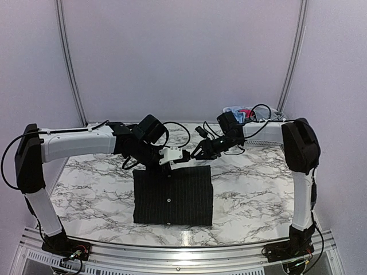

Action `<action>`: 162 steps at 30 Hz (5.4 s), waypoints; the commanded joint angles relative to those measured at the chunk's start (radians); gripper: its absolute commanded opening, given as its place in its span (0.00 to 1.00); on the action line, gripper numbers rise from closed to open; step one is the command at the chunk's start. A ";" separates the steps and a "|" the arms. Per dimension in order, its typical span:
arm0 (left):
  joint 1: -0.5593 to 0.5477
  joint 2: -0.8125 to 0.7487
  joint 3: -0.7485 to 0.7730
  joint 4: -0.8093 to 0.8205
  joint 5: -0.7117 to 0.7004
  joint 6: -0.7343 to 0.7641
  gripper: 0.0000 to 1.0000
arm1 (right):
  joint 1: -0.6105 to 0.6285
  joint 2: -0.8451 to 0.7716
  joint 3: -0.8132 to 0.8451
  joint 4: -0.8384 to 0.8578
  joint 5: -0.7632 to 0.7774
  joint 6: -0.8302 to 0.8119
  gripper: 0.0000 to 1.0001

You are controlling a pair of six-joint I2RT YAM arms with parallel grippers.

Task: Fold and stack the mixed laundry pile
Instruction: Fold the 2/3-rectangle-folded shirt at the center of the board, then smooth out the square-folded shirt at the center of the board.

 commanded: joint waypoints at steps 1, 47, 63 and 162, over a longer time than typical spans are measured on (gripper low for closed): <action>0.003 0.001 0.070 0.021 0.038 0.045 0.00 | 0.002 -0.032 -0.056 0.039 -0.047 0.033 0.46; -0.019 0.256 0.074 0.299 0.007 0.087 0.00 | 0.117 0.210 0.074 -0.088 -0.114 -0.050 0.35; -0.016 0.311 0.045 0.349 -0.023 0.053 0.04 | -0.033 0.056 0.236 -0.204 0.032 -0.022 0.53; 0.318 0.241 -0.463 0.526 0.297 -1.182 0.00 | -0.094 -0.294 -0.636 0.255 0.448 0.152 0.00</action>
